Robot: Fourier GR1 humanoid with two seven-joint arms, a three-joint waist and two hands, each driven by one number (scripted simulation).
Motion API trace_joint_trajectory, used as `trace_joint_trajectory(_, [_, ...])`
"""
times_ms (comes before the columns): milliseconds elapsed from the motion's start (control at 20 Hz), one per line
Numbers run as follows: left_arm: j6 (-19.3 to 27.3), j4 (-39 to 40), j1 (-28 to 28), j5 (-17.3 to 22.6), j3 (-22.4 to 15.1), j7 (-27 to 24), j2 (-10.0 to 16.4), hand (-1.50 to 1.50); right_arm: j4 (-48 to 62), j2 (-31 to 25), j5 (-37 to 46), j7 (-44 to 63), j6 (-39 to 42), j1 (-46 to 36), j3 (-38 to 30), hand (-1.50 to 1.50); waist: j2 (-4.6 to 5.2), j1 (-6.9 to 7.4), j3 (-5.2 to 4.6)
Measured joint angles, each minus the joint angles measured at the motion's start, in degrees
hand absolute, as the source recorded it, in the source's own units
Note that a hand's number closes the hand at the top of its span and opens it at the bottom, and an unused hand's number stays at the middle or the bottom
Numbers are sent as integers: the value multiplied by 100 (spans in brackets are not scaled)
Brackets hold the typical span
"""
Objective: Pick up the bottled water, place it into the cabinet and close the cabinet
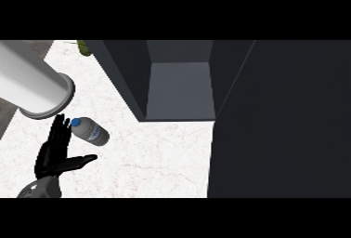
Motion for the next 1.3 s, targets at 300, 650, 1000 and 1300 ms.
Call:
trace_joint_trajectory(300, [-139, 959, -489, -63, 77, -458, -10, -150, 156, 57, 57, 3, -68, -170, 84, -150, 8, -21, -3])
trace_joint_trajectory(650, [-669, 1638, -828, -3, 157, -695, -19, -150, 98, 29, 4, 55, -112, -176, 92, -150, 14, -37, -6])
trace_joint_trajectory(1000, [-907, 2014, -1155, 35, 196, -604, -103, -150, 342, -3, -151, -4, -60, -353, -39, -150, 23, -46, -7])
trace_joint_trajectory(1300, [-930, 2057, -1228, -89, 58, -702, -305, 150, 360, -20, -213, 56, -76, -429, -49, -150, 25, -54, -7])
